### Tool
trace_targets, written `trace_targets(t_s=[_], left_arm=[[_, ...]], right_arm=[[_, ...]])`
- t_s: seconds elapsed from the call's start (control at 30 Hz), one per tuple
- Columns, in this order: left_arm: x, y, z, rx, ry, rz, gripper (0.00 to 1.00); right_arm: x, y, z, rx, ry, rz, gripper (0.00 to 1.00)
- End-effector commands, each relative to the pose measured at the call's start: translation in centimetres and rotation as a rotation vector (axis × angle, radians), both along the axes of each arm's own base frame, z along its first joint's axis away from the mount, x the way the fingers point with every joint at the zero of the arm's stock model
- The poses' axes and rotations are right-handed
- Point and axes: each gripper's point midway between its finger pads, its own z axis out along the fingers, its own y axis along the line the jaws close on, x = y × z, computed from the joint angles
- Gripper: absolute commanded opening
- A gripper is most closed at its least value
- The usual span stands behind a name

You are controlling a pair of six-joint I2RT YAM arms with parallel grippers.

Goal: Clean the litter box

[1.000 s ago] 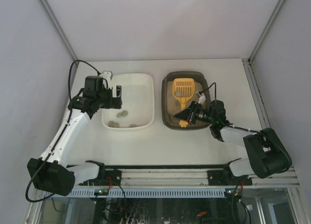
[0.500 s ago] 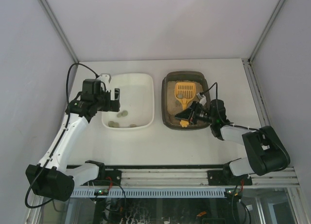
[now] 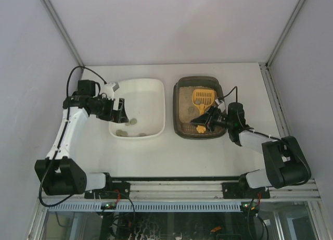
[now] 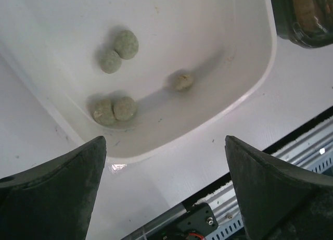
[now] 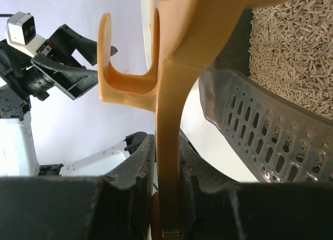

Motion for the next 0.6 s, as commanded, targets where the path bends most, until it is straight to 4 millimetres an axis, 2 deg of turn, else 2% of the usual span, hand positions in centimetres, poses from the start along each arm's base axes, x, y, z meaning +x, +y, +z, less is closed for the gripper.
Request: trace_targets(t_s=[0.0, 0.07, 0.13, 0.17, 0.2, 0.27, 0.33, 0.4, 0.47, 0.57], left_arm=[[-1.3, -1.2, 2.5, -0.103, -0.006, -0.13, 1.0], [-1.4, -1.2, 2.2, -0.107, 0.001, -0.128, 1.0], [-1.7, -1.2, 1.9, -0.11, 0.011, -0.13, 1.0], [-1.8, -1.2, 1.8, -0.108, 0.013, -0.132, 1.0], [-1.9, -1.1, 1.6, -0.106, 0.021, -0.131, 1.0], [-1.9, -0.9, 1.3, -0.093, 0.04, -0.121, 1.0], [-1.4, -0.4, 0.8, -0.073, 0.051, -0.091, 1.0], [-0.8, -0.2, 0.9, -0.065, 0.044, -0.06, 1.0], [-0.1, 0.2, 1.3, -0.054, 0.027, -0.023, 1.0], [1.0, 1.0, 2.3, -0.009, -0.032, 0.011, 1.0]], right_arm=[[0.3, 1.1, 2.0, 0.034, -0.028, 0.044, 0.0], [0.6, 1.2, 2.9, 0.076, -0.02, 0.066, 0.0], [2.2, -0.8, 3.3, 0.072, -0.03, -0.025, 0.0], [2.5, -1.3, 2.9, 0.033, -0.031, -0.053, 0.0], [2.0, -1.0, 2.2, -0.015, -0.022, -0.036, 0.0], [0.2, 1.5, 1.9, -0.049, -0.014, 0.09, 0.0], [-0.1, 1.7, 3.1, -0.018, -0.024, 0.114, 0.0], [1.0, 0.2, 4.7, -0.01, -0.07, 0.029, 0.0], [1.5, -0.3, 6.1, -0.026, -0.121, -0.023, 0.0], [1.0, 1.0, 6.9, -0.099, -0.122, 0.02, 0.0]])
